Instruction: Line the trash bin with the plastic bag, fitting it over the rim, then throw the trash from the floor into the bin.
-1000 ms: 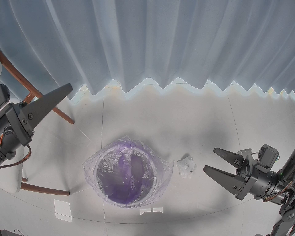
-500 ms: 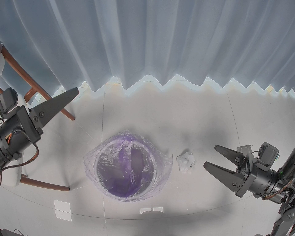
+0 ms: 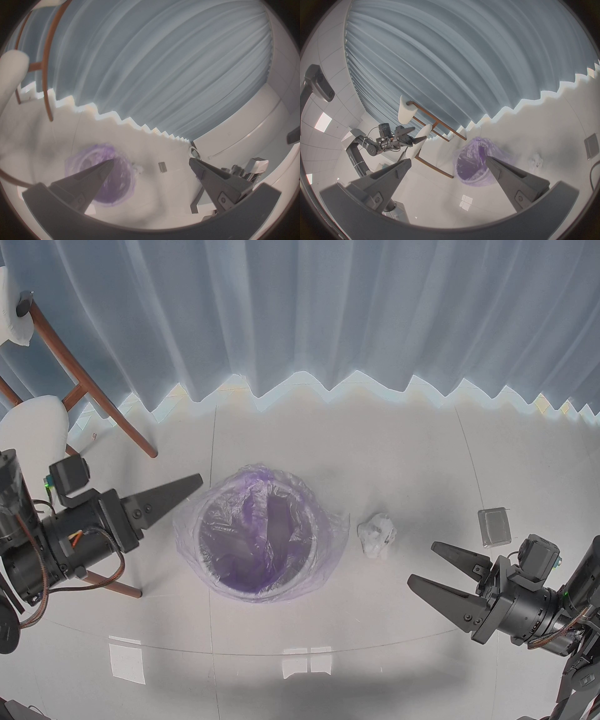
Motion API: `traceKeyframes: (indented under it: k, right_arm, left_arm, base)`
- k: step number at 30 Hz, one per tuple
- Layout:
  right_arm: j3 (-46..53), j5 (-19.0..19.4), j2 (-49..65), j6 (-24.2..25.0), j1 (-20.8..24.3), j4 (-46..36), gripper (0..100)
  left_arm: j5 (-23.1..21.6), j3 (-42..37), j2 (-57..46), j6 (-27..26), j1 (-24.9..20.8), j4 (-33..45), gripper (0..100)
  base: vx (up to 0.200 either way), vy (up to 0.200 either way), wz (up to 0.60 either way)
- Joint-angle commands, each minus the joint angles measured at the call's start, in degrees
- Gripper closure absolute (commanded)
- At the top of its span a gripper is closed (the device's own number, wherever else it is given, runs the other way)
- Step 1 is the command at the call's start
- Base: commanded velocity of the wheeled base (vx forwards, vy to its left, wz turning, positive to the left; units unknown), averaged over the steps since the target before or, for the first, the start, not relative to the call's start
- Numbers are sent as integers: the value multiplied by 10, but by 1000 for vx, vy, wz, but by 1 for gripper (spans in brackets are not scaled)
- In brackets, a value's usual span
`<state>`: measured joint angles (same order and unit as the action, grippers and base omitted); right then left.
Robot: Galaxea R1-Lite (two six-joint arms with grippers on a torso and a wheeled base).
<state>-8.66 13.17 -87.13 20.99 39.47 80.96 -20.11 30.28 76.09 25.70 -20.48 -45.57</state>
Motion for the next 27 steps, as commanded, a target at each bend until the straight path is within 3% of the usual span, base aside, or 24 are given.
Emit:
traceKeyframes:
  k: [1,5,9,16,22,27]
  right_arm:
    - [0,0,-4,-1,0,1,0]
    - [0,0,-3,-2,0,2,0]
    - [-1,0,-1,-2,-4,2,0]
    - [-1,0,-1,-2,-6,2,0]
    - [0,0,-2,-2,-7,2,0]
    - [0,0,-1,-2,-7,2,0]
  left_arm:
    - [-4,-16,63,21,11,-7,0]
    - [-18,-29,60,79,9,-12,0]
    - [-40,-58,84,90,12,-5,0]
    - [-41,-88,173,56,2,-19,0]
    - [-45,-112,241,46,36,-27,0]
    - [-48,-130,325,20,65,-103,0]
  base:
    - [-200,0,0]
    - [0,0,0]
    - [0,0,0]
    - [0,0,0]
    - [0,0,0]
    - [0,0,0]
